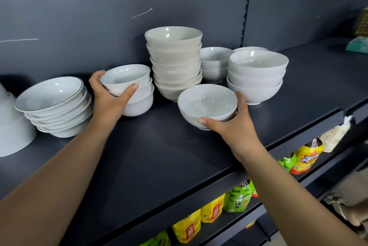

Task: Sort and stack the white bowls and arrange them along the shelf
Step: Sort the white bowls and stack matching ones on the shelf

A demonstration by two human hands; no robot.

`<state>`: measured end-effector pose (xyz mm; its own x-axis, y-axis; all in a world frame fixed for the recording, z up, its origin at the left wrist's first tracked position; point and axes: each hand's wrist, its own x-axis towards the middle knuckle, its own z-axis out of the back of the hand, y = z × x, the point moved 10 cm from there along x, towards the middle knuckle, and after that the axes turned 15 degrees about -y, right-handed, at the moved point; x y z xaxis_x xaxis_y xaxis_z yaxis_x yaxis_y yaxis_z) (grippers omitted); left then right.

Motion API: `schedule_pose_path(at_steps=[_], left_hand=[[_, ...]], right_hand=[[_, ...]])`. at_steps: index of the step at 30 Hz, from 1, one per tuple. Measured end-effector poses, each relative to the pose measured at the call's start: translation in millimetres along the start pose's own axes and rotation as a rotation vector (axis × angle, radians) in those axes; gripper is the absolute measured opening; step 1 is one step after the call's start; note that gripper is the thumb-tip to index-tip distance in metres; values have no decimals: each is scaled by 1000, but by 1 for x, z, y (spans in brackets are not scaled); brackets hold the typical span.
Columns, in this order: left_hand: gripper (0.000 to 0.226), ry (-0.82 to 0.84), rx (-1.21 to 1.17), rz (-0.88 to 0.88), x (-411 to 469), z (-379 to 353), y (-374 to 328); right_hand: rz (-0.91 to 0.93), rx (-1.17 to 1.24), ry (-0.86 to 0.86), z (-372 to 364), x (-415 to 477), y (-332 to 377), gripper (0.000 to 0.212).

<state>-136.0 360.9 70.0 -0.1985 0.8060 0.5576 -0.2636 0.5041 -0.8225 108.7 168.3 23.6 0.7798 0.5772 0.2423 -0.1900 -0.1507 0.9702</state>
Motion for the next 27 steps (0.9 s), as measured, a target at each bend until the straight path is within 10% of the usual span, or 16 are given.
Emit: schedule_pose_path(at_steps=[8, 15, 19, 23, 27], left_hand=[[100, -30, 15, -147, -11, 11, -22], [62, 247, 66, -639, -98, -13, -113], [62, 338, 124, -378, -129, -50, -115], [109, 271, 120, 73, -146, -70, -85], [121, 163, 136, 182, -157, -76, -84]], right_hand=[[45, -100, 120, -2, 2, 2, 69], [178, -300, 337, 0, 14, -1, 109], [337, -250, 308, 27, 28, 14, 87], [415, -47, 11, 103, 74, 30, 74], [198, -56, 102, 112, 131, 0, 85]])
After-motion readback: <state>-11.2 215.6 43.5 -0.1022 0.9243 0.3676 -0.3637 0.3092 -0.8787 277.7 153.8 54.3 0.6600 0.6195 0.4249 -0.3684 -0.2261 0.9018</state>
